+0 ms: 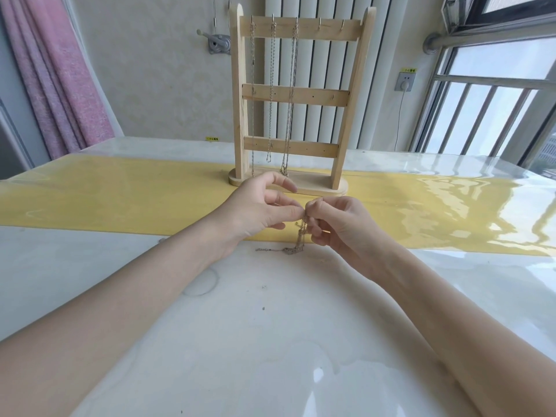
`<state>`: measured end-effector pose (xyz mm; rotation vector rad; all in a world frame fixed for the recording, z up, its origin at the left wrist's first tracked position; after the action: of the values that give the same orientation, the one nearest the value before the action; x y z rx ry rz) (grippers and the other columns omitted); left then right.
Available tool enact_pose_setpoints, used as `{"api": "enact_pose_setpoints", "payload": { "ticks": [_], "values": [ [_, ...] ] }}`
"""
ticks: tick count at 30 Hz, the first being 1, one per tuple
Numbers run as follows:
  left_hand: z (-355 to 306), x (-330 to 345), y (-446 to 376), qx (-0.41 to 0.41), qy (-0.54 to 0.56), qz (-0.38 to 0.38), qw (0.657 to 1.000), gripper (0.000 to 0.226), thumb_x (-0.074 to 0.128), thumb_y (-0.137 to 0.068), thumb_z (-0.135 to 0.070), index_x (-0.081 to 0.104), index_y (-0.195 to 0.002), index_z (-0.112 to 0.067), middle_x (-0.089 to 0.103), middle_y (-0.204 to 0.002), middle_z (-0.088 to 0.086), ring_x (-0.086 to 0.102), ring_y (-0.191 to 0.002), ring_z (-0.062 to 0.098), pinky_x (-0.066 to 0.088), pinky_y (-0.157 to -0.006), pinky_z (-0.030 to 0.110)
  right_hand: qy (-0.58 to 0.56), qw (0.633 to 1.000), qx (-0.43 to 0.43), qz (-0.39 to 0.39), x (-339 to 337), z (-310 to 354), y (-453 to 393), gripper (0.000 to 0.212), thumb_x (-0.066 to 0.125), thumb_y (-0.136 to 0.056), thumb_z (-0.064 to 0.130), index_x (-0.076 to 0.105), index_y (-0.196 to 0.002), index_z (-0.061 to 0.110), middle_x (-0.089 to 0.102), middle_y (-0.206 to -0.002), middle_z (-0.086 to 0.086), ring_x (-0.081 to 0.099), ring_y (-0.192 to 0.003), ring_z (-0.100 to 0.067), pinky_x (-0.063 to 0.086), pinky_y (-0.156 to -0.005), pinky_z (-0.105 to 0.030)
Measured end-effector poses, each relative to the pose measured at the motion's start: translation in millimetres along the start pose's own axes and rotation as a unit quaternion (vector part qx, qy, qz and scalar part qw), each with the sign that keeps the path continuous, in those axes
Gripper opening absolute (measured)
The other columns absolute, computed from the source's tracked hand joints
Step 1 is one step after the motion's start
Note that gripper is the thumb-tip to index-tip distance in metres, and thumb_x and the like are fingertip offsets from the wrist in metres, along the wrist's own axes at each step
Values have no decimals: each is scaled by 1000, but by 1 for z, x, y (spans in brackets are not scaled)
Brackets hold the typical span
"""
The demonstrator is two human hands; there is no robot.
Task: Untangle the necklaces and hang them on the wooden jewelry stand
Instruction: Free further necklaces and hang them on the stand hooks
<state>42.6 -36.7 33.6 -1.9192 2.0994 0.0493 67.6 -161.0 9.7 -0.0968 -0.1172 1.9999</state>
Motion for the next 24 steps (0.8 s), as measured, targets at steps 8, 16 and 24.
{"api": "enact_pose_setpoints", "payload": {
  "ticks": [8,16,24],
  "values": [
    [-5,3,0,69,-48,2,996,34,66,-79,2,43,-91,-20,60,-67,-10,45,-67,15,41,-62,18,4,999,19,41,4,0,2,28,49,-88,-1,50,-61,9,41,-58,-4,37,-53,-13,33,-50,-21],
    [-5,9,0,104,-90,-25,990,33,61,-62,-20,38,-86,-24,56,-66,-12,35,-58,13,36,-59,23,-2,998,43,52,7,-2,3,26,51,-88,1,47,-64,10,39,-58,-3,34,-52,-12,31,-49,-19],
    [-13,12,8,196,-186,-63,961,44,65,-71,0,33,-85,-27,53,-69,-9,35,-54,10,36,-55,24,-74,984,157,50,9,-9,5,29,46,-86,1,47,-59,10,42,-51,1,33,-46,-12,25,-42,-20]
  ]
}}
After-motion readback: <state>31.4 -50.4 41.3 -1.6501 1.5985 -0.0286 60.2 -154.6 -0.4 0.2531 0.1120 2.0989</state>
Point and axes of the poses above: each hand's wrist, its own y-axis away from the middle knuckle, its own x-axis out of the palm, z = x × y, the point moved 6 cm from there along -y, towards the middle knuckle
